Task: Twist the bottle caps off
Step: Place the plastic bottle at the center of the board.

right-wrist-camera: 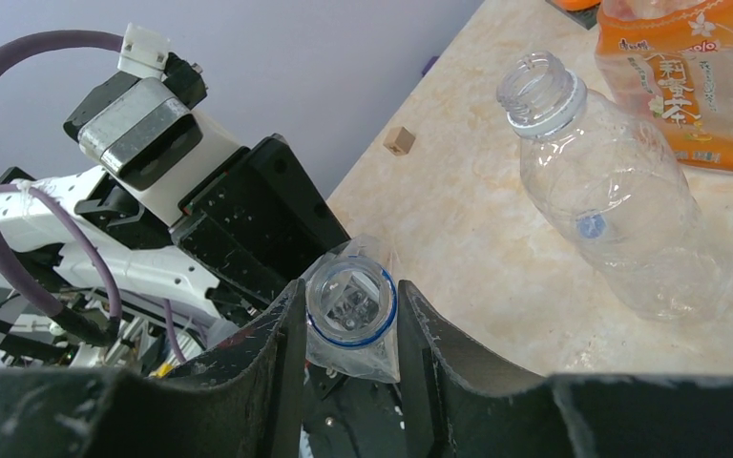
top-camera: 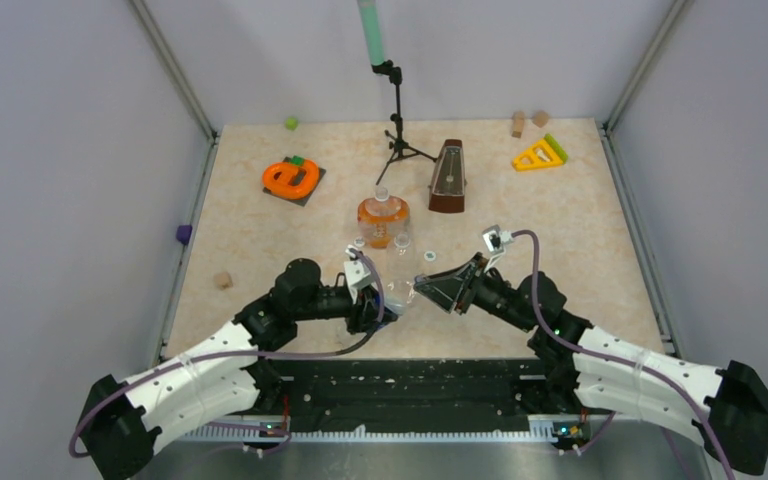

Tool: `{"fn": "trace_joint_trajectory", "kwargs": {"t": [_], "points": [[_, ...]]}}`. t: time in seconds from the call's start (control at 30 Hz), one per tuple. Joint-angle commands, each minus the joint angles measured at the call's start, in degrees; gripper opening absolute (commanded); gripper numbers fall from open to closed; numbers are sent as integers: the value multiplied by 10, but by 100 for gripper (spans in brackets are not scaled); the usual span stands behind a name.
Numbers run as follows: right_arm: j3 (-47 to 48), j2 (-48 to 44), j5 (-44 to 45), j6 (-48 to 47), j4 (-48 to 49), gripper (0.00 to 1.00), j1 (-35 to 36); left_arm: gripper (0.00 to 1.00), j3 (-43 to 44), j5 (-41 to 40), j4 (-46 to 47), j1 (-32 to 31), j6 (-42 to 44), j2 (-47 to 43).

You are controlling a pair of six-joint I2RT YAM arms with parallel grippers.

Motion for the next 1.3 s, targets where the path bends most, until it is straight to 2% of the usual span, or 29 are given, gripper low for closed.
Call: {"fn": "trace_joint_trajectory", "kwargs": {"t": [0.0,0.03,0.1,0.13,0.23,0.4,0.53,0.6,0.77,0.93,1.03,1.27], "points": [[11,-8,6,-13,4,14,5,30,30,6,30,-4,-14,5],[13,-8,5,-15,-2,13,5,35,30,1,25,-5,-11,3],[18,-8,3,-21,-18,12,5,55,25,1,25,-4,-4,-4],[21,-8,3,-23,-28,11,5,62,21,-2,28,-4,-4,-8],[27,-10,5,-31,-48,8,5,70,11,-15,33,-4,-1,-25],[35,-24,20,-46,-98,7,5,74,5,-50,25,-4,4,-53],[39,-58,44,-59,-147,7,5,75,-8,-108,23,-4,0,-88],[34,-82,53,-63,-162,6,5,92,-15,-139,23,-4,-7,-105],[49,-136,101,-87,-252,5,5,95,-20,-209,9,-4,-18,-137],[90,-153,176,-103,-380,6,5,96,-40,-323,9,-5,-42,-179],[110,-157,201,-111,-411,5,5,96,-51,-384,-3,-4,-52,-208],[195,-141,276,-163,-478,5,5,99,-57,-438,-26,-4,-50,-257]]}}
